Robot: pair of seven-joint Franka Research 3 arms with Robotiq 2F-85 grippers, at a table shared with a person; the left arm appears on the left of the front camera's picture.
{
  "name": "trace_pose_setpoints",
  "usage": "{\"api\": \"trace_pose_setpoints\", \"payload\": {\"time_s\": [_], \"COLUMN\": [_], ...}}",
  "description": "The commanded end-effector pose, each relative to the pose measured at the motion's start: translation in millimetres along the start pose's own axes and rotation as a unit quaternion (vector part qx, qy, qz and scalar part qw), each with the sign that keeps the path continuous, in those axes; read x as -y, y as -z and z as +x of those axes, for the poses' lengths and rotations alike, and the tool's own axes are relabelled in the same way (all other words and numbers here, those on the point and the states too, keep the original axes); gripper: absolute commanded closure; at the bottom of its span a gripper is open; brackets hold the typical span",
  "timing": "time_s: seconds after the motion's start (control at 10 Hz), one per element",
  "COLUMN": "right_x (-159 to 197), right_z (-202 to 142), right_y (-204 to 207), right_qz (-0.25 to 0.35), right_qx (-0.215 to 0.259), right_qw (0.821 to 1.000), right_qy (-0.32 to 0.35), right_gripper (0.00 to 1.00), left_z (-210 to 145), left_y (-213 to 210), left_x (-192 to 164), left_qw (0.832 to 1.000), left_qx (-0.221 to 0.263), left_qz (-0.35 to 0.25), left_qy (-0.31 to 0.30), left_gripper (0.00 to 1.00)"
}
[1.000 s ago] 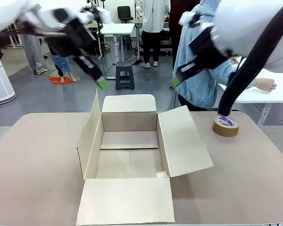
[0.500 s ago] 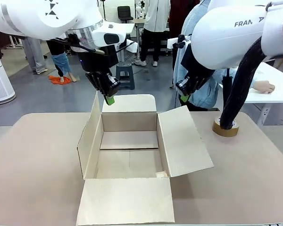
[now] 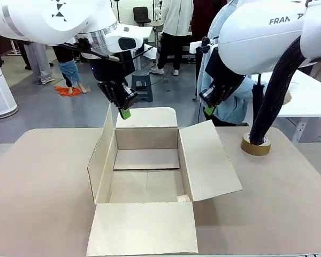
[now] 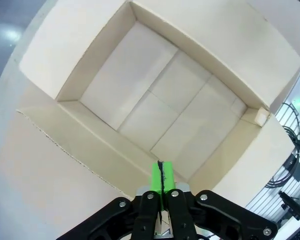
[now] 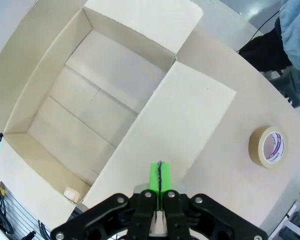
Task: Wrap the clocks to prevent damage.
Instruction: Open the side flaps of the Package Box.
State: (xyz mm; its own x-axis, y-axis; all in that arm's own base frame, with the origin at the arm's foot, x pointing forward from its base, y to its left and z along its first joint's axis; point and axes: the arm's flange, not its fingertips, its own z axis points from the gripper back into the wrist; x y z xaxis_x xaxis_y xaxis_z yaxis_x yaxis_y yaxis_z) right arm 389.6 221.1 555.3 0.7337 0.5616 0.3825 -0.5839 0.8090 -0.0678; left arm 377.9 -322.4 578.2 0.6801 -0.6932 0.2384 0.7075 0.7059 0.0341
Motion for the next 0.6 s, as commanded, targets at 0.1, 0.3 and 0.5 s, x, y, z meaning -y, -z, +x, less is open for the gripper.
{"api": "trace_pose_setpoints", "payload": {"time_s": [0.1, 0.3, 0.5], "right_x": [-13.3, -21.7, -23.0], "right_z": [0.5, 0.4, 1.1], "right_y": [19.7, 46.9, 67.4], "right_qz": [-0.025, -0.051, -0.064], "right_qx": [-0.008, -0.035, -0.047], "right_qw": [0.997, 0.993, 0.991], "right_qy": [0.071, 0.099, 0.112], "right_gripper": [0.99, 0.99, 0.99], "left_z": [5.2, 7.2, 7.2], "left_y": [27.0, 61.3, 78.7], "left_x": [-7.5, -9.8, -12.4], "left_qw": [0.995, 0.990, 0.987], "left_qx": [-0.026, -0.050, -0.070], "left_qz": [0.041, 0.039, 0.037], "left_qy": [-0.087, -0.125, -0.143], "left_gripper": [1.00, 1.00, 1.00]}}
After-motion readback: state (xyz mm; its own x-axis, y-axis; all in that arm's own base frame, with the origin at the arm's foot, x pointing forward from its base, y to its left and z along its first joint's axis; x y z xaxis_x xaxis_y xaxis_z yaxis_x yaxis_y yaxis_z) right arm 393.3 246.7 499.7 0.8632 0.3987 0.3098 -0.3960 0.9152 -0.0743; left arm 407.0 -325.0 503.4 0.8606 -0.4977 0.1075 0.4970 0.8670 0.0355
